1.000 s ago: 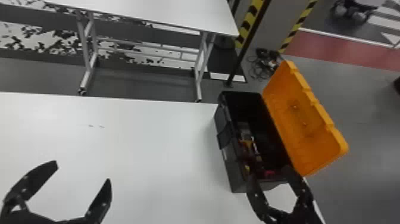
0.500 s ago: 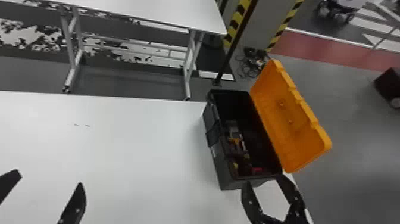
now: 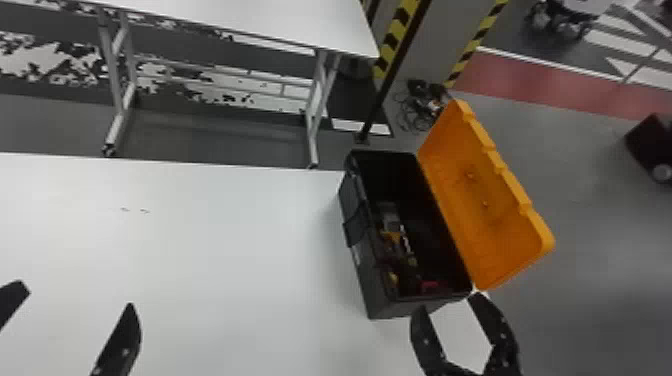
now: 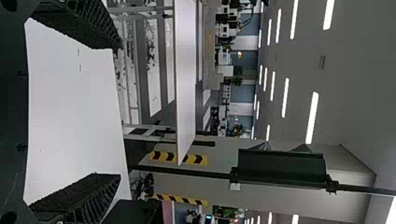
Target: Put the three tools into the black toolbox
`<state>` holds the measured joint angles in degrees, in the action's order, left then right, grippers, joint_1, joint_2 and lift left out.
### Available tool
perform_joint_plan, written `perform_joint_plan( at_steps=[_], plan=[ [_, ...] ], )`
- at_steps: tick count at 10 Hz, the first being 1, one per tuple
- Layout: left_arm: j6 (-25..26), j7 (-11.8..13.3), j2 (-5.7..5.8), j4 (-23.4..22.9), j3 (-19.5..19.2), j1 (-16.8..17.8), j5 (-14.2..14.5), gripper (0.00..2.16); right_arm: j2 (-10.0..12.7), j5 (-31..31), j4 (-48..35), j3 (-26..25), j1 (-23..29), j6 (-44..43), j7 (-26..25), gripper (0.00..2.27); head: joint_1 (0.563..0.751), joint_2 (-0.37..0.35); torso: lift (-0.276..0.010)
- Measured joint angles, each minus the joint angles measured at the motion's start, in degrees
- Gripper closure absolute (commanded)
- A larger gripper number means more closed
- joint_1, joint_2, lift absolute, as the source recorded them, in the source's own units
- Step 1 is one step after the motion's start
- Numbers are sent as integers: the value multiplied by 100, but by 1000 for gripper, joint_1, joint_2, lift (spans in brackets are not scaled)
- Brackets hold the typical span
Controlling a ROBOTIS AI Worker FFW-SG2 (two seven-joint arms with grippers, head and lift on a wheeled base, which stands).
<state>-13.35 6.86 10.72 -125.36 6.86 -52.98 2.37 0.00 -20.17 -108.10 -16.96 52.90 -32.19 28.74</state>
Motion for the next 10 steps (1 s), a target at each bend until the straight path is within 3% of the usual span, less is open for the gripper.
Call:
perform_joint_plan(
  at_steps=[10],
  plan=[
    [-57, 0, -1, -43, -9, -19, -9, 9, 0, -62, -6, -39, 64, -157, 9, 80, 695, -350, -51]
  ],
)
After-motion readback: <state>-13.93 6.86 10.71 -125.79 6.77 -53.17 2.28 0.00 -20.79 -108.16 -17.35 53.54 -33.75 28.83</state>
